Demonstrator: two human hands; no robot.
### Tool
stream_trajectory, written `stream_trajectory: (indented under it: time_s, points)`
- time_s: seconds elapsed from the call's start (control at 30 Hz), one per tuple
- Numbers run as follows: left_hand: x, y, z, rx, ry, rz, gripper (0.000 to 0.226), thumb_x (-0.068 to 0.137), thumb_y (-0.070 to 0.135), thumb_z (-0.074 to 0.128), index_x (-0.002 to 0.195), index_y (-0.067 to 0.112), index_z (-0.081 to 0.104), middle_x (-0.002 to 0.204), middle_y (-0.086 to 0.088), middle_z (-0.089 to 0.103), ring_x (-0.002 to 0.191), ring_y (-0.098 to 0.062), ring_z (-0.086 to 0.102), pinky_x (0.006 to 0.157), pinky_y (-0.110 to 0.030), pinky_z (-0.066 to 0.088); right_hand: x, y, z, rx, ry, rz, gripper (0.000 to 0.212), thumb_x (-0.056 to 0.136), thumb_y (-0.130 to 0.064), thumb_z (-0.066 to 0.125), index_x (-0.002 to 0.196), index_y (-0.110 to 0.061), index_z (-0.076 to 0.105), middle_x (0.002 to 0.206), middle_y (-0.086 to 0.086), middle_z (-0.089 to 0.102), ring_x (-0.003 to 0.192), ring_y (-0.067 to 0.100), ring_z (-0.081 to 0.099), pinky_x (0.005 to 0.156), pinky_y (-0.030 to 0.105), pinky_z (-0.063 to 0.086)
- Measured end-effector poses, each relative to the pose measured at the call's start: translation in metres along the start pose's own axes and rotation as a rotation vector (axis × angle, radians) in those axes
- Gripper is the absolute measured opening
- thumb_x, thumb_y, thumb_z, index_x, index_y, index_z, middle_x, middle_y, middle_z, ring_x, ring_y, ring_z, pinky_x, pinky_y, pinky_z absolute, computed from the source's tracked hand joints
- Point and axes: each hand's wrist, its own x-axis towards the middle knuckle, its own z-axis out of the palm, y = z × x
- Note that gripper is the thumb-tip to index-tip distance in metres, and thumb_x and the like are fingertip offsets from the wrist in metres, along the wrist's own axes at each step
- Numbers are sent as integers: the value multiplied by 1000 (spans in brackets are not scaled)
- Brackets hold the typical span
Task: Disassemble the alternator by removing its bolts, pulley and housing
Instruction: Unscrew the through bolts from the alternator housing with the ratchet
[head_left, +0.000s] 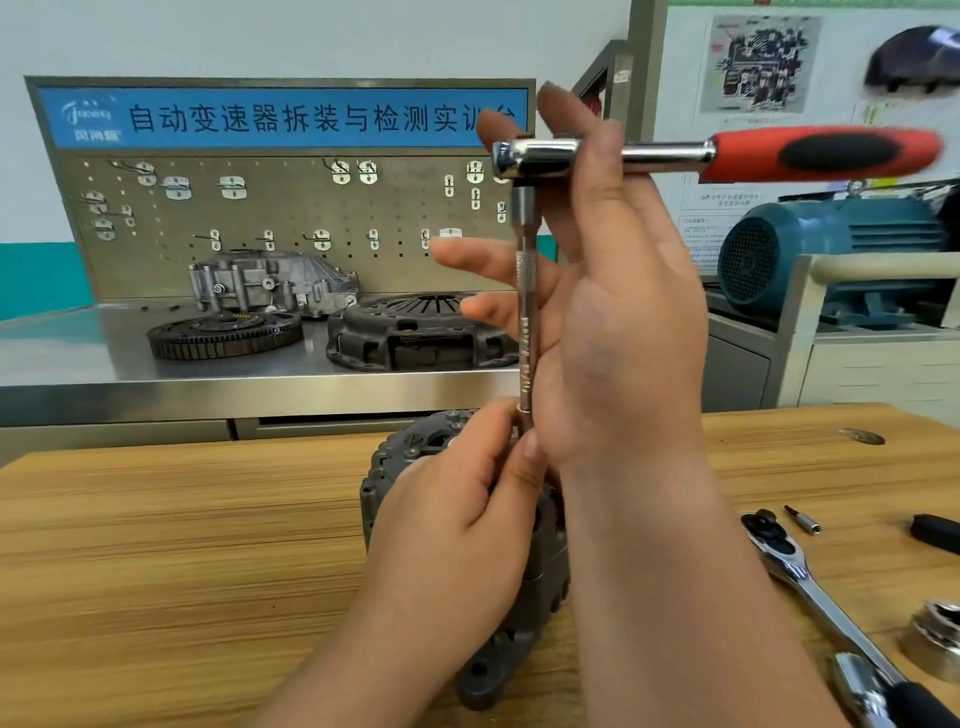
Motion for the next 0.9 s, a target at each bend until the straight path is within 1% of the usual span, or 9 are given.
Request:
stream_trajectory:
  time_s: [0.1,0.2,0.3,0.37,0.47,0.57,0.67,0.8,0.9]
  points:
    - [0,0,-1,51,-10,5,36,88,53,38,92,24,59,78,3,67,78,-22,62,71,-54,50,0,-1,-2,31,24,49,31,104,-35,34,118,-18,55,118,10,69,58,19,68,43,20,48]
    - [2,1,-1,61,3,-9,31,85,49,41,88,24,60,75,8,67,73,-16,61,69,-53,50,-1,-1,-1,-10,40,1,27,103,-30,41,121,-21,58,125,9,63,64,17,67,44,19,48]
    - [2,0,0,25,19,-24,26,84,46,44,87,26,61,77,17,69,75,-11,63,70,-51,51,-1,-1,-1,-101,25,-117,24,98,-18,52,118,-23,63,111,2,62,76,18,64,49,19,48]
    - [2,-1,1,17,20,-37,23,83,45,44,91,30,61,79,20,70,77,-8,64,72,-50,53,-1,-1,0,-119,4,-143,22,94,-16,56,112,-26,64,106,-1,63,79,18,63,51,19,48]
    - [1,-2,0,34,15,-25,23,85,47,43,92,34,60,81,19,69,76,-5,63,71,-50,53,-2,0,1,-58,-9,-78,25,97,-20,51,119,-25,62,118,1,65,75,19,66,49,18,49]
    - [-1,0,-1,10,8,-16,35,87,56,39,96,29,60,83,8,70,80,-15,65,74,-53,53,-1,-1,0,13,12,-3,30,103,-29,40,125,-22,58,125,5,65,64,19,68,45,19,50]
    - [-2,1,-2,40,-7,-8,39,86,57,36,97,27,59,82,5,69,80,-16,64,73,-52,52,0,-2,-2,50,28,47,33,104,-36,33,121,-18,56,114,8,71,57,18,68,44,20,50]
    - [1,3,-2,65,-15,-39,32,85,50,39,88,25,59,77,11,68,74,-10,63,70,-51,52,-1,-1,-2,-19,35,-49,26,101,-26,46,122,-23,60,126,9,62,65,18,67,45,19,48]
    - [1,4,0,22,-10,-59,29,84,49,42,88,27,61,79,20,70,74,-5,64,72,-49,54,0,-2,-3,-108,8,-159,27,92,-17,56,119,-18,61,111,2,64,76,19,64,51,20,48]
